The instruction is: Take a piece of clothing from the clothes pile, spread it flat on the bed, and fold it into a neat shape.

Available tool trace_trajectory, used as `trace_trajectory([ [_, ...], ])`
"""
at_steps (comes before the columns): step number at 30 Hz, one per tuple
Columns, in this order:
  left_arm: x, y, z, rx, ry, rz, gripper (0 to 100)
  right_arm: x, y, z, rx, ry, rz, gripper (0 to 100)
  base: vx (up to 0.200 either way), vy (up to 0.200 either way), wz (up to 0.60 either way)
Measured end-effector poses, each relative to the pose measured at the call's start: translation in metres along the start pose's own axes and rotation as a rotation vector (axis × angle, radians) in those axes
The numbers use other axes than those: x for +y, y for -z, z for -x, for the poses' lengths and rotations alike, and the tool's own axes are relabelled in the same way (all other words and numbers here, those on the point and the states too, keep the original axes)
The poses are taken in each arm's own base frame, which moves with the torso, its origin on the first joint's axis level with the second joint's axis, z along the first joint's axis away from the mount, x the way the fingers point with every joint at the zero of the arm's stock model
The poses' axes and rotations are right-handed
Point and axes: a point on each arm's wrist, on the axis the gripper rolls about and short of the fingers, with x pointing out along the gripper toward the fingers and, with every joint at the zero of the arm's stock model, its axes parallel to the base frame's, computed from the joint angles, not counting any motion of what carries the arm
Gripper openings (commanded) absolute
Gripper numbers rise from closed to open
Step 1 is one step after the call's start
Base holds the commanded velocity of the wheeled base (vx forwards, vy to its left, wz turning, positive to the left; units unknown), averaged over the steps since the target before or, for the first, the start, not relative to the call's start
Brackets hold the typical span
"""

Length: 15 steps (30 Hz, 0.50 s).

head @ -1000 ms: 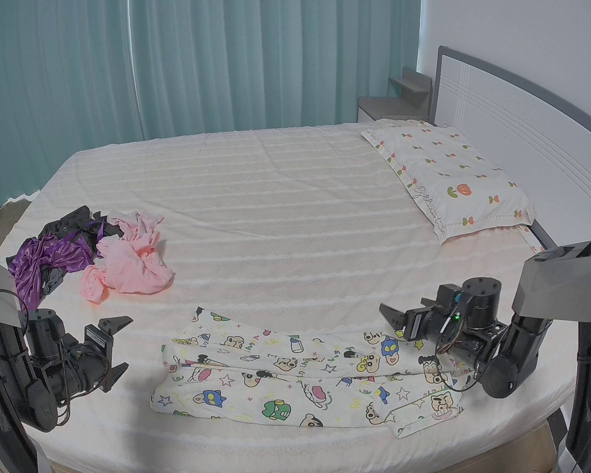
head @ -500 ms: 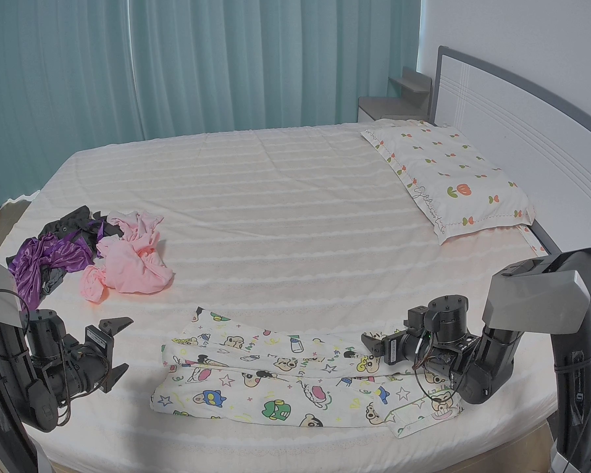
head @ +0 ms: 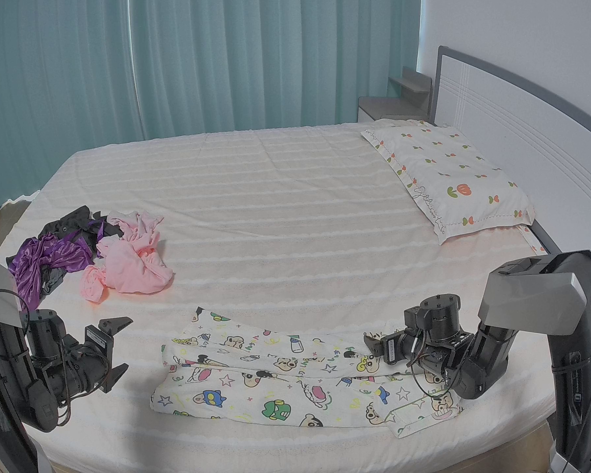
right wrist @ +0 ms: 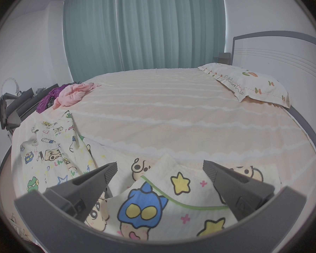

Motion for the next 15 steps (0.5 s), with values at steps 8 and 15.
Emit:
trace_trajectory([
  [8, 0.0000, 0.0000, 0.0000, 0.000, 0.000, 0.000, 100, -0.0002, 0.0000, -0.0032, 0.037, 0.023, 0.005, 0, 0.000, 0.000, 0.00],
  [15, 0.0000, 0.0001, 0.0000, 0.000, 0.000, -0.001, 100, 0.0030, -0.0029, -0.0022, 0.032, 0.044, 0.009, 0, 0.000, 0.000, 0.00],
])
